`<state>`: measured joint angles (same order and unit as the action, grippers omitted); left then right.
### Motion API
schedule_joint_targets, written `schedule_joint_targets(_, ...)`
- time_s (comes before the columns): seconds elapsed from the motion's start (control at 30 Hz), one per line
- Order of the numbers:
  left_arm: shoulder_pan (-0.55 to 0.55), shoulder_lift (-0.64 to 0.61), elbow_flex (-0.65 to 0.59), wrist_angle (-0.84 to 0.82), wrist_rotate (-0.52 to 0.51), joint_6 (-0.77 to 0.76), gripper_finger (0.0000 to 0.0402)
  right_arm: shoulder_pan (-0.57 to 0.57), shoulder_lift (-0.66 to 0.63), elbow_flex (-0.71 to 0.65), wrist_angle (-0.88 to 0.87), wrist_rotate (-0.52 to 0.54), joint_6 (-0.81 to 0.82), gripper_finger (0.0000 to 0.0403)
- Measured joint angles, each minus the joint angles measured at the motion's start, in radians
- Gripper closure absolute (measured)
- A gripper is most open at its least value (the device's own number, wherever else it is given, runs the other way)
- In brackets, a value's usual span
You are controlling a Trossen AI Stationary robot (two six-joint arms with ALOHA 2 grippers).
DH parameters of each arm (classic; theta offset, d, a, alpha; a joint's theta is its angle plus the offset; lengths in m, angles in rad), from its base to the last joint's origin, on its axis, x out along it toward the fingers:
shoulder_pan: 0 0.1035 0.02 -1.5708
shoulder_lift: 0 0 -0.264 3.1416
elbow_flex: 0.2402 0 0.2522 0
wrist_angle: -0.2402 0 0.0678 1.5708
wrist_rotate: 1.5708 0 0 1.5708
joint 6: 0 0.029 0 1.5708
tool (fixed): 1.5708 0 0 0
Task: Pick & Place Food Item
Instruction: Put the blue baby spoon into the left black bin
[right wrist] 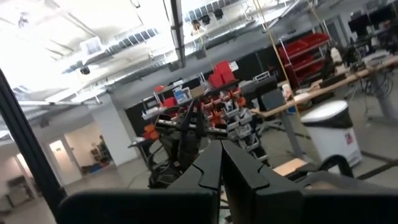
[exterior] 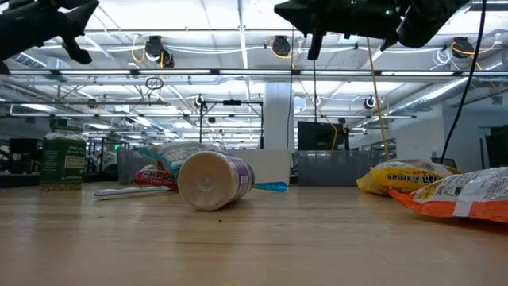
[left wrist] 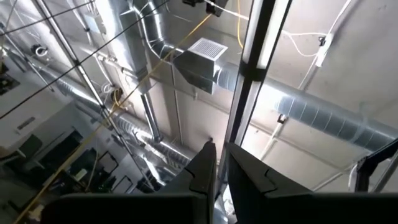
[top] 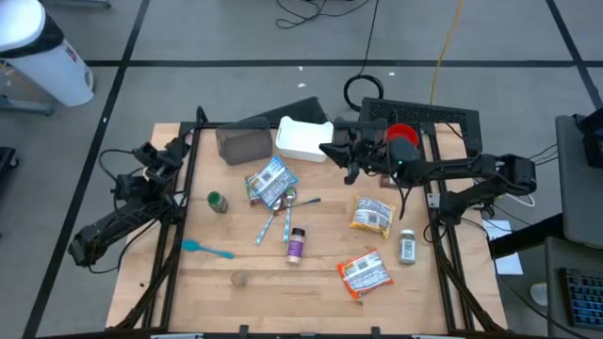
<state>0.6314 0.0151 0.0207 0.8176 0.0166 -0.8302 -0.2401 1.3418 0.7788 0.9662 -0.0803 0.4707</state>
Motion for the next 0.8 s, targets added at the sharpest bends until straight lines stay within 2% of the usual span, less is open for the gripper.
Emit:
schedule_joint_targets(0.23,0.000,0.000,0.007,-0.005,0.038,-0.054,0.0346,0.000,-0.003,0.000,0.008,0.000,0.049,0.0399)
schedule_joint_targets(0.5,0.000,0.000,0.007,-0.003,0.115,-0.110,0.0245,0.000,-0.003,0.000,0.010,0.000,0.049,0.0399)
schedule_joint_targets(0.63,0.000,0.000,0.007,-0.002,0.100,-0.066,0.0204,0.000,-0.003,0.000,0.009,0.000,0.049,0.0399)
schedule_joint_targets(0.8,0.000,0.000,0.007,-0.002,0.003,-0.068,0.0179,0.000,-0.003,0.000,0.009,0.000,0.069,0.0399)
